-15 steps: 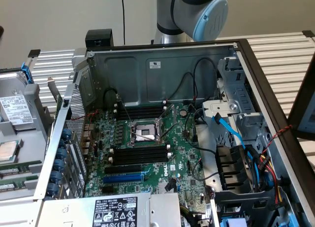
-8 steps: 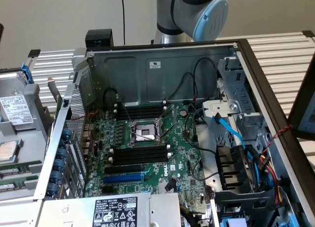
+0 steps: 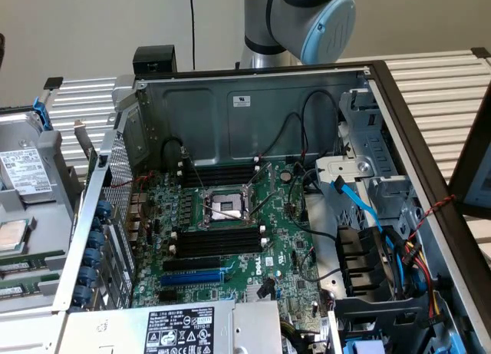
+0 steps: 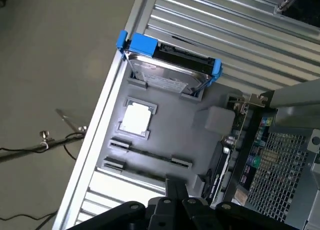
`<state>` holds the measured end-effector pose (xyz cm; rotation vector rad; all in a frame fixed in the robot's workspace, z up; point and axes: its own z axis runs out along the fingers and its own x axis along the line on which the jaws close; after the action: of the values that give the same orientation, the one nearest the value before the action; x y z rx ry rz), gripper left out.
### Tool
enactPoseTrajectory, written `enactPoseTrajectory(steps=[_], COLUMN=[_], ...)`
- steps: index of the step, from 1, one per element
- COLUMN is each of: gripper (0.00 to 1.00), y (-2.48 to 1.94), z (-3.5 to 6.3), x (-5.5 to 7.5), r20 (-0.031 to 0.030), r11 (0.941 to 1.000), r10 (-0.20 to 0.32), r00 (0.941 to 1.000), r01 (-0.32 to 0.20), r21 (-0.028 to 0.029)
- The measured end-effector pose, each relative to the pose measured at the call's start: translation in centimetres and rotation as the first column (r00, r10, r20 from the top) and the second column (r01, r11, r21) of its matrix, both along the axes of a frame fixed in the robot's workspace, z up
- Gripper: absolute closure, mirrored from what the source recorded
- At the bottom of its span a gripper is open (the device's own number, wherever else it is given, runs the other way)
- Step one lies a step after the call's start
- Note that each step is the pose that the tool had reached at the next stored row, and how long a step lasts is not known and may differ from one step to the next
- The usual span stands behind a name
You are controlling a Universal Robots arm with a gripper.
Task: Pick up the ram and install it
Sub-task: 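Reach for the ram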
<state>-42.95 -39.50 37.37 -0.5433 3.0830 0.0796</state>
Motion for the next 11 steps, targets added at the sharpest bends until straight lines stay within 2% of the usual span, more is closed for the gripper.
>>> enactPoseTrajectory(steps=[4,8,9,11], gripper=[0.90,0.90,0.90,0.90], y=[0.00,0.00,0.00,0.00], z=[0.00,-0.01,0.00,0.00], x=[0.00,0.01,0.01,0.00], r20=[0.0000,-0.0001,-0.0007,-0.0025], r11=[0.9974,0.9894,0.9864,0.9805], r10=[0.073,0.145,0.165,0.196], r00=[0.9974,0.9894,0.9864,0.9806], r01=[-0.073,-0.145,-0.165,-0.196], r21=[0.0000,-0.0012,-0.0038,-0.0143])
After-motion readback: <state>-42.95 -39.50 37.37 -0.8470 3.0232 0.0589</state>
